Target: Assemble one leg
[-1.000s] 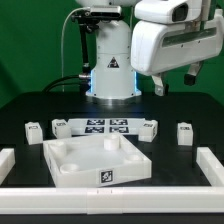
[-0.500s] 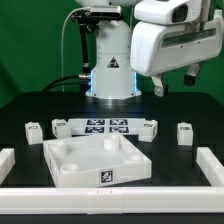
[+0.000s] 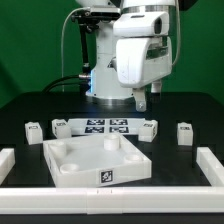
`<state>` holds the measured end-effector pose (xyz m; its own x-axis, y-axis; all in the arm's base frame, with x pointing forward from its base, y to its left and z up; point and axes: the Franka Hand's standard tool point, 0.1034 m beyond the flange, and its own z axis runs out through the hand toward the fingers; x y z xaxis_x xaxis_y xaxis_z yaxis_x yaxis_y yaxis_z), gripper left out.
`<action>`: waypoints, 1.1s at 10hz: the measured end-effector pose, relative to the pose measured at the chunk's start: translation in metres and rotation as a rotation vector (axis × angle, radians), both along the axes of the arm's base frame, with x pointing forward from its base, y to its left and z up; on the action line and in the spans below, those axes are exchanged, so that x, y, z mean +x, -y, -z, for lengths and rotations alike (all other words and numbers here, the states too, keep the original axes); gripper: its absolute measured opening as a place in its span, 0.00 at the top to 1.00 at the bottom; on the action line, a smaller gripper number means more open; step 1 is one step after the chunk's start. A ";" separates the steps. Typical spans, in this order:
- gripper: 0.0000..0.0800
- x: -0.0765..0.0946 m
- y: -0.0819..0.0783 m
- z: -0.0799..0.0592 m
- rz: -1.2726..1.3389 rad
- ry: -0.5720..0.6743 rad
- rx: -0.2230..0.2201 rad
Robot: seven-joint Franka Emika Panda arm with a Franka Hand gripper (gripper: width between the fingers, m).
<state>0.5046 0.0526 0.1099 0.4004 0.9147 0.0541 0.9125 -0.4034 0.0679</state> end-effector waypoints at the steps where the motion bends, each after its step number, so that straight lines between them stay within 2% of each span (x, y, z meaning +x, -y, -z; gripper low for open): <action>1: 0.19 0.000 -0.001 -0.001 0.002 0.000 0.000; 4: 0.19 0.000 0.000 0.001 -0.014 0.005 -0.001; 5: 0.19 -0.003 0.003 0.005 -0.091 0.038 -0.005; 7: 0.19 -0.014 0.017 0.015 -0.336 0.077 -0.060; 9: 0.19 -0.018 0.018 0.023 -0.516 0.070 -0.128; 10: 0.19 -0.018 0.027 0.024 -0.528 0.069 -0.140; 11: 0.19 -0.018 0.028 0.024 -0.522 0.069 -0.139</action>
Offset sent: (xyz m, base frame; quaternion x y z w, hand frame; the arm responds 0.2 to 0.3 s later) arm 0.0000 0.0000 0.0000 0.0000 0.0000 0.0000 1.0000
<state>0.4861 0.0250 0.0859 -0.1096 0.9914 -0.0718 0.9806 0.1197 0.1552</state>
